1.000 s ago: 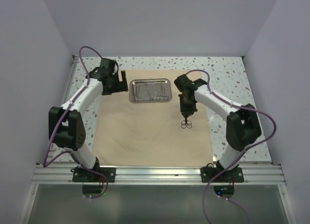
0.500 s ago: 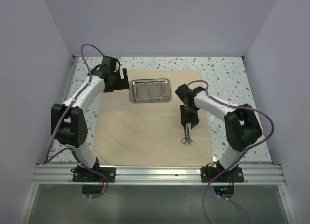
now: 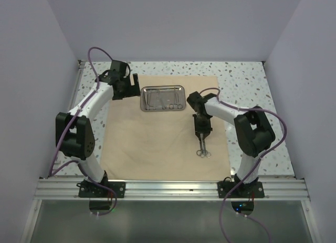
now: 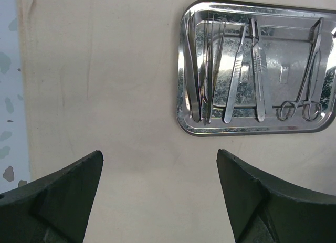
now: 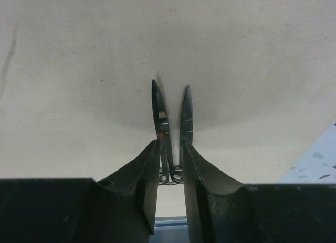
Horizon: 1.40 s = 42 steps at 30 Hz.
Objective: Open and lay out the surgical kit
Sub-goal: Place the medical item in the surgical kit, then pick up the medical item from the surgical kit, then place the medical item in the container.
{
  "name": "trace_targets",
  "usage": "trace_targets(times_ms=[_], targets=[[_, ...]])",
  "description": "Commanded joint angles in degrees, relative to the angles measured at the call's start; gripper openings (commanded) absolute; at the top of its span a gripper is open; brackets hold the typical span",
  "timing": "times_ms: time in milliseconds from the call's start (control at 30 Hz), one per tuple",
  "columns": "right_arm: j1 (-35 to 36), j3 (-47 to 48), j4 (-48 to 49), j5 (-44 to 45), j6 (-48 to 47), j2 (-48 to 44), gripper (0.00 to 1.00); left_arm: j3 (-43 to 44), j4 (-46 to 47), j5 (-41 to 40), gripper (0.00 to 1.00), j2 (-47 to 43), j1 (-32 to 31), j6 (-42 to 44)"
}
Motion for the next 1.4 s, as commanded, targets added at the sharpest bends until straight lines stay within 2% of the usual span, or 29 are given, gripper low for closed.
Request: trace_targets(times_ms=[0, 433, 467, 567, 733, 933, 1067, 1167, 1300, 1367], targets=[[0.5, 3.2, 0.6, -0.7, -0.8, 0.7, 0.27, 0.3, 1.1, -0.7, 0.93, -1.2, -0.2, 1.3], [1.1, 1.1, 2.7, -0.6, -1.4, 7.6, 0.28, -0.4, 0.7, -1.5, 0.93, -1.6, -0.2, 1.4], [1.1, 0.8, 2.9, -0.9, -1.5, 8.0, 0.18, -0.5, 0.5, -1.6, 0.93, -1.7, -0.2, 1.5], [1.4, 0.3, 4.1, -1.5, -1.6, 10.0, 0.0, -0.6, 0.3, -2.1, 0.93, -1.9, -0.2, 1.9], [2.3, 5.1, 0.6, -3.5, -2.3, 6.9, 0.0, -0.3, 0.0, -2.6, 0.93, -2.1, -0.2, 2.3], [2.4, 25.3, -10.2, -1.8, -2.8, 5.7, 0.0, -0.4, 0.3, -2.5, 0.93, -2.1, -0.2, 2.2], [2.5, 43.3, -12.4, -2.1, -2.8, 14.9, 0.0, -0.3, 0.2, -2.4, 0.93, -2.3, -0.2, 2.0], [2.4, 52.5, -12.8, 0.4, -2.9, 21.8, 0.0, -0.5, -0.2, -2.4, 0.93, -2.9, -0.2, 2.4], [2.1, 69.9, -11.7, 2.0, -2.0, 36.7, 0.0, -1.3, -1.1, -2.5, 0.93, -4.7, -0.2, 3.4], [1.7, 74.3, -11.1, 2.6, -0.8, 40.6, 0.0, -2.0, -2.0, -2.6, 0.93, -5.4, -0.2, 3.4]])
